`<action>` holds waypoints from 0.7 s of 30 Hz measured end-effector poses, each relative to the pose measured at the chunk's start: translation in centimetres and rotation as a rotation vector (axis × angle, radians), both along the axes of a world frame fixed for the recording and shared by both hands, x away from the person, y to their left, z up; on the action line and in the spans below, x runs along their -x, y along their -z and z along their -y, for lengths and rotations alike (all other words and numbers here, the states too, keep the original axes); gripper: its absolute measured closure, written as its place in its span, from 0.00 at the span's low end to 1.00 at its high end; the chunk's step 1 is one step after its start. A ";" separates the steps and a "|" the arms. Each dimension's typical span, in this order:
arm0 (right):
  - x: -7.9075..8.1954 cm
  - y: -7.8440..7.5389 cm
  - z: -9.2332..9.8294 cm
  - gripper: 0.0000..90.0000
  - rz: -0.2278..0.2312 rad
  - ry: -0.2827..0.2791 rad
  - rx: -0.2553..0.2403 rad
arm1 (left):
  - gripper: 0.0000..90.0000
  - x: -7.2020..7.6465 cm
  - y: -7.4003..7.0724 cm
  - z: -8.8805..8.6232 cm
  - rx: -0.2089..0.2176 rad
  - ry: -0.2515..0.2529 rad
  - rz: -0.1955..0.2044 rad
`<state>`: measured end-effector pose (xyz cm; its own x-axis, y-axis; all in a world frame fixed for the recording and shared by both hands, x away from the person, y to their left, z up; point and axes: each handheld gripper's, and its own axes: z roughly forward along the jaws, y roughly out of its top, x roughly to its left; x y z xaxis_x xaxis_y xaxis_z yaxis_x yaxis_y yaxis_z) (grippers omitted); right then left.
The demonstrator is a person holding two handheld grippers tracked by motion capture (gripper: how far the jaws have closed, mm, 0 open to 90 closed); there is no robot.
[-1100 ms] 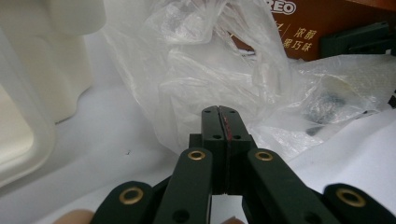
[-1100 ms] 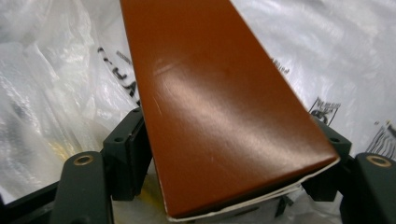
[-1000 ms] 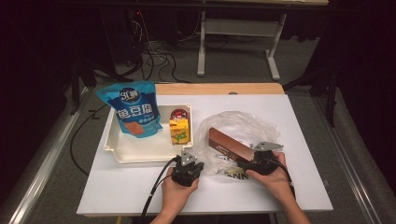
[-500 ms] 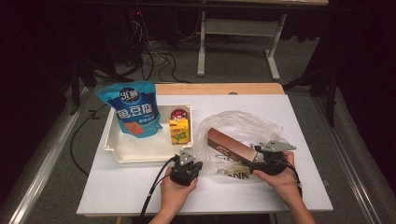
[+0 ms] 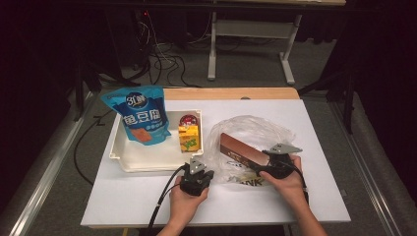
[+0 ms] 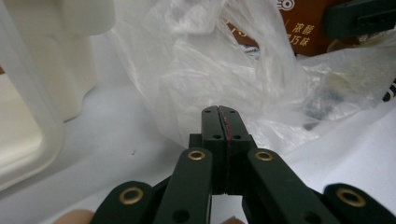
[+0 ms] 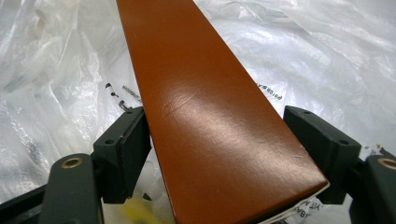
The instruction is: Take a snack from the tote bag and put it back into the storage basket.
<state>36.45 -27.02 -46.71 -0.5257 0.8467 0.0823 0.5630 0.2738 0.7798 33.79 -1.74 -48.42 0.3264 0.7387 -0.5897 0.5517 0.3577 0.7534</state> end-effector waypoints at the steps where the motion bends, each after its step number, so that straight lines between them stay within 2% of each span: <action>1: -0.1 0.1 0.1 0.28 -0.001 0.002 -0.014 | 1.00 0.0 0.0 0.0 -0.001 0.002 -0.001; 3: -0.3 0.2 0.1 0.29 -0.005 0.005 -0.026 | 1.00 0.0 0.0 0.0 -0.002 0.002 -0.001; 5: -0.3 0.3 -0.1 0.34 -0.006 -0.007 -0.004 | 1.00 0.0 0.0 0.0 0.000 0.002 0.000; 6: -0.2 0.3 -0.2 0.40 0.000 -0.024 0.018 | 1.00 0.0 0.0 0.0 0.001 0.002 -0.001; 7: 0.0 0.2 -0.3 0.46 0.004 -0.046 0.019 | 1.00 0.0 0.0 0.0 0.001 0.001 -0.001; 11: 0.6 -0.2 -0.5 0.48 0.037 -0.055 0.035 | 1.00 0.0 0.0 0.0 0.002 0.001 -0.002; 12: 0.8 -0.6 -0.3 0.48 0.056 -0.055 0.007 | 1.00 0.0 0.0 0.0 0.001 0.003 0.000; 19: 1.5 -1.9 0.2 0.49 0.121 -0.023 -0.011 | 1.00 0.1 0.0 0.1 -0.001 0.003 0.004; 21: 1.6 -2.0 0.4 0.49 0.117 0.002 -0.009 | 1.00 0.1 0.1 0.1 -0.005 0.006 0.004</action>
<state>34.89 -27.44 -44.75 -0.5309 0.8470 0.0274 0.4680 0.2661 0.8427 33.65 -1.87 -48.48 0.3328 0.7397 -0.5849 0.5506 0.3511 0.7573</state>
